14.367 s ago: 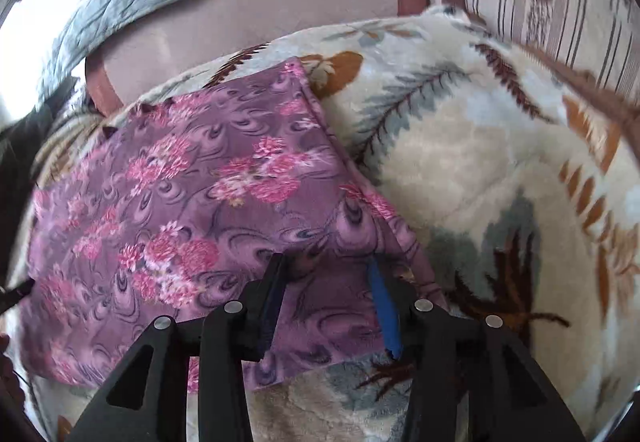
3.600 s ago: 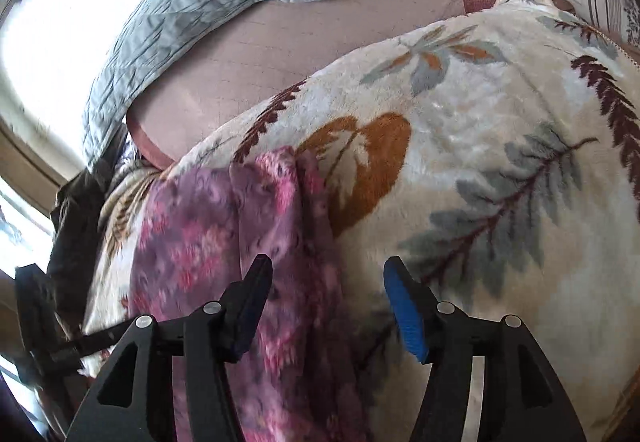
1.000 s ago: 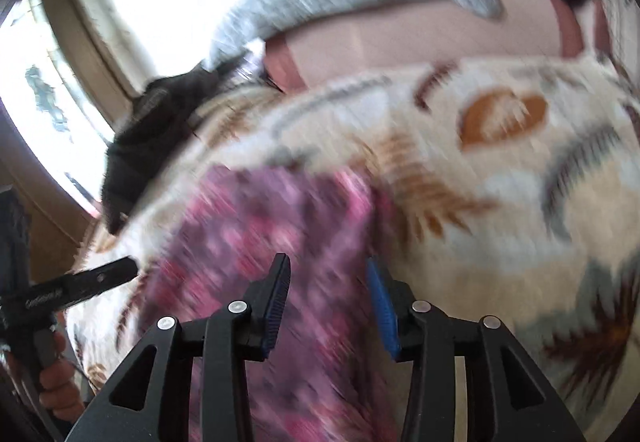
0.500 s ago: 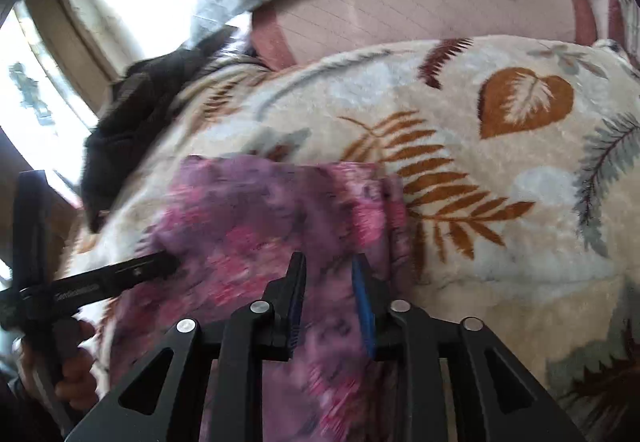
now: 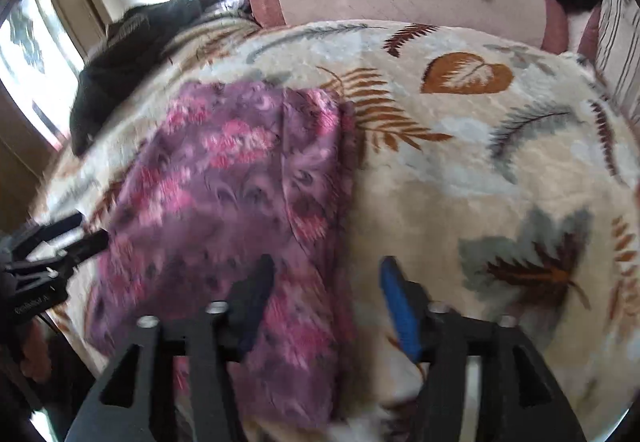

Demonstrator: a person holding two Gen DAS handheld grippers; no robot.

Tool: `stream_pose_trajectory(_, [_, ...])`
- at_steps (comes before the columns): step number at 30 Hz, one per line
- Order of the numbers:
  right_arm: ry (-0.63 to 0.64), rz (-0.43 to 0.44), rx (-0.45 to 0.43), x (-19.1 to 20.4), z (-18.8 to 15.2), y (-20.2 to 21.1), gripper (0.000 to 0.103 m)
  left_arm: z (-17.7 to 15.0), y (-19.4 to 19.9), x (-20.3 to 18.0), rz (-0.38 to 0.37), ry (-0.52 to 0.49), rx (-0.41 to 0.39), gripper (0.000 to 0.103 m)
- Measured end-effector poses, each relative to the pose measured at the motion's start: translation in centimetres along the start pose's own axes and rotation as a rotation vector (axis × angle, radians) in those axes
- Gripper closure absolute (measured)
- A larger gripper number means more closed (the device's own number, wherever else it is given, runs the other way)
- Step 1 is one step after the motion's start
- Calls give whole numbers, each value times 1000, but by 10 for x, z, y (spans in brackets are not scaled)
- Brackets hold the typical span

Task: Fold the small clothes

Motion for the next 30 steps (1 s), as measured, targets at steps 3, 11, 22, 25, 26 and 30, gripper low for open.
stream_pose_trajectory(3, [59, -95, 2, 1, -19, 24, 20, -23, 14, -2, 64, -37, -12, 24])
stream_pose_trajectory(11, [114, -228, -49, -3, -61, 73, 2, -68, 45, -18, 116, -104, -32, 24])
stream_pose_trajectory(22, [142, -290, -148, 7, -88, 112, 2, -89, 74, -29, 100, -106, -73, 24])
stream_pose_trajectory(25, [137, -288, -154, 9, -92, 114, 2, -92, 80, -33, 85, -100, -81, 24])
stream_pose_trajectory(26, [133, -281, -154, 9, -93, 114, 2, -93, 82, -34, 79, -96, -83, 24])
stream_pose_trajectory(30, [113, -265, -151, 9, -100, 115, 2, -96, 88, -42, 49, -95, -81, 24])
Point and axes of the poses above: each gripper's, at about its wrist camera, not at the fingertips, and y roughly against the way its jaws point, x to its left, z to its top, the point moved 3 cm from there along -y, roughly the way its jaws point, and after that the axes turned 4 degrees about z, right-handed, at the moved point
